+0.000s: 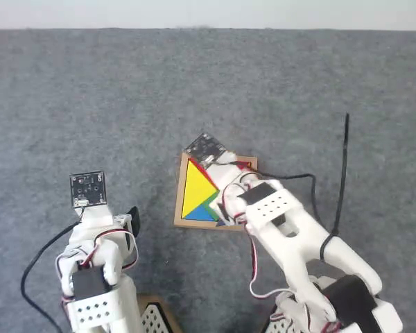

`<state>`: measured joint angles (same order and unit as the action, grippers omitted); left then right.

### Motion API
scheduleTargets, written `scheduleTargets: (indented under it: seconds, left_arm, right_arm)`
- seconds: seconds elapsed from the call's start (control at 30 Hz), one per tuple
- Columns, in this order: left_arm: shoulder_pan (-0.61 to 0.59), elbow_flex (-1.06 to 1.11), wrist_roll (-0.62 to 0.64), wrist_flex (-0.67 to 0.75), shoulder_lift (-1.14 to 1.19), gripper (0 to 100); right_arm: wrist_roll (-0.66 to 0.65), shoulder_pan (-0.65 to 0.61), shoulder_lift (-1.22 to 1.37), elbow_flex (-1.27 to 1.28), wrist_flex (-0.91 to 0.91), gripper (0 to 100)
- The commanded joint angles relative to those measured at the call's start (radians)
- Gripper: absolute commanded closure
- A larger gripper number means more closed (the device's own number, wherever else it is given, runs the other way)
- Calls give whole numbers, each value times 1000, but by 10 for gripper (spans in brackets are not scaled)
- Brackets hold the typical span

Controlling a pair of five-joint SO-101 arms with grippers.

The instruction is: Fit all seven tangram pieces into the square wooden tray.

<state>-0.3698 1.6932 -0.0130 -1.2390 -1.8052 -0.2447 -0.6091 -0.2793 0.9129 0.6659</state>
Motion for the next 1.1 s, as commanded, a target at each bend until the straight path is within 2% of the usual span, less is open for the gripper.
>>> scheduleTargets:
  seconds: [0.0, 0.2, 0.37, 0.53, 0.7, 0.87, 1.07]
  left_arm:
    - [-5, -10, -5, -5, -18, 766]
    - [-5, -10, -5, -5, -18, 766]
    - [-5, -10, -5, -5, -18, 766]
    - [-5, -10, -5, -5, -18, 766]
    - [-5, -10, -5, -5, -18, 766]
    - [-5, -10, -5, -5, -18, 766]
    - [-5, -10, -5, -5, -18, 766]
  right_arm:
    - [-17, 45, 5, -51, -18, 992]
    - [-17, 51, 7, -51, -18, 992]
    - [-14, 117, -10, -51, -7, 992]
    - [-8, 124, -191, -34, 85, 992]
    - [-9, 82, -352, 87, 96, 992]
    - [-15, 67, -282, 163, 53, 992]
    - [-9, 128, -248, 132, 65, 992]
